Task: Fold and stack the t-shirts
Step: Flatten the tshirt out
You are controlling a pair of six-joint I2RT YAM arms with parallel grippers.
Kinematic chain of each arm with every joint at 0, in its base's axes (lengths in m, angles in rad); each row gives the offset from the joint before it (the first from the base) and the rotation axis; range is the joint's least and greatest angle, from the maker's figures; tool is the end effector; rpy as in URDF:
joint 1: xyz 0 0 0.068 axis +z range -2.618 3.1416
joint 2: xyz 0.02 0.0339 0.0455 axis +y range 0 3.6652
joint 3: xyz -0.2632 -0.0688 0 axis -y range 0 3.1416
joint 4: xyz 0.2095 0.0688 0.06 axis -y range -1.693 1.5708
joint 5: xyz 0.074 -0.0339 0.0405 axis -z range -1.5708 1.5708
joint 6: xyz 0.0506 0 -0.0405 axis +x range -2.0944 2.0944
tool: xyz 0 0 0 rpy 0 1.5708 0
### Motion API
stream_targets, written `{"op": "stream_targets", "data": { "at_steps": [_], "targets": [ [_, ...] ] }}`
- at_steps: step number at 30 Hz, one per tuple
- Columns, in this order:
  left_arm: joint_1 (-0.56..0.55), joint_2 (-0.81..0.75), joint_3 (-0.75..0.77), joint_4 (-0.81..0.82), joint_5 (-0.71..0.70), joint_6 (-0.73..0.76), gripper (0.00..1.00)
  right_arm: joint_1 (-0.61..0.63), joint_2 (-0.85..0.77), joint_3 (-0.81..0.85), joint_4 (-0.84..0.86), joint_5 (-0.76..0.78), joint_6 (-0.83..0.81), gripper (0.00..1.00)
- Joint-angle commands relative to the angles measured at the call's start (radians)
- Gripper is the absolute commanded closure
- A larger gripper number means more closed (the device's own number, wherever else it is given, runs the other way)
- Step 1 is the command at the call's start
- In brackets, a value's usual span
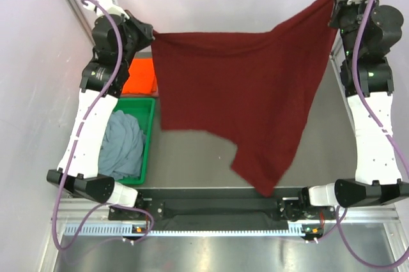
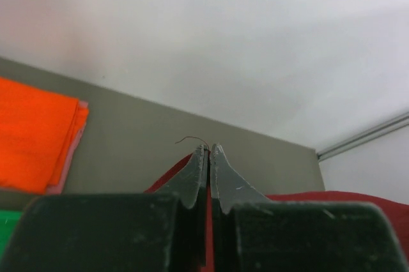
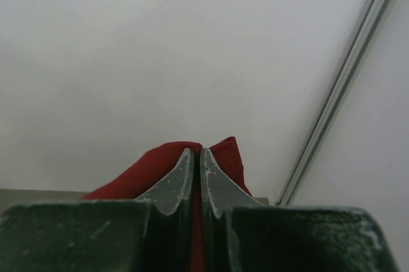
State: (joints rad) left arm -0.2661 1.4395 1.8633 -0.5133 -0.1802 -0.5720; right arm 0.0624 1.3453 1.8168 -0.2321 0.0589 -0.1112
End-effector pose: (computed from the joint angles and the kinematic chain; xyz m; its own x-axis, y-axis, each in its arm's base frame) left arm 0.2678 -0.0636 0.5042 -0.1193 -0.5195 -0.8461 0.0260 0.8503 -0.5257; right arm 0.2412 0.0121 0.5482 0.2358 -0.0963 -0.9670 0.0211 0.9954 -0.0939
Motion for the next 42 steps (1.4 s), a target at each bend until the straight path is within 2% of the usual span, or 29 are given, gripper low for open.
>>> {"op": "stream_targets", "data": {
  "at_steps": [1,9,17,21,28,31,33,36,39,42],
  "targets": [
    [0.007,-0.048,0.070,0.157,-0.016,0.034,1.00,-0.006,-0.038,0.101,0.168,0.009,-0.036,1.00],
    [0.005,-0.192,-0.003,0.145,0.090,0.035,1.00,-0.007,-0.205,0.036,0.128,0.059,-0.079,1.00],
    [0.005,-0.391,-0.116,0.101,0.272,-0.025,1.00,-0.007,-0.417,0.027,-0.065,0.166,-0.096,1.00],
    [0.005,-0.481,-0.168,0.087,0.331,-0.049,1.00,-0.006,-0.532,0.065,-0.199,0.199,-0.094,1.00],
    [0.005,-0.518,-0.151,0.025,0.387,-0.080,1.00,0.025,-0.588,0.147,-0.253,0.260,-0.156,1.00],
    [0.005,-0.475,-0.168,0.025,0.387,-0.075,1.00,0.076,-0.531,0.161,-0.233,0.330,-0.241,1.00],
    [0.005,-0.439,-0.202,0.036,0.335,-0.063,1.00,0.134,-0.493,0.121,-0.139,0.413,-0.339,1.00],
    [0.005,-0.377,-0.266,0.091,0.288,-0.048,1.00,0.184,-0.425,0.015,-0.004,0.459,-0.476,1.00],
    [0.005,-0.292,-0.334,0.153,0.237,-0.034,1.00,0.177,-0.359,-0.135,0.163,0.437,-0.540,1.00],
    [0.005,-0.183,-0.372,0.231,0.190,-0.009,1.00,0.102,-0.255,-0.246,0.270,0.324,-0.513,1.00]
  ]
}}
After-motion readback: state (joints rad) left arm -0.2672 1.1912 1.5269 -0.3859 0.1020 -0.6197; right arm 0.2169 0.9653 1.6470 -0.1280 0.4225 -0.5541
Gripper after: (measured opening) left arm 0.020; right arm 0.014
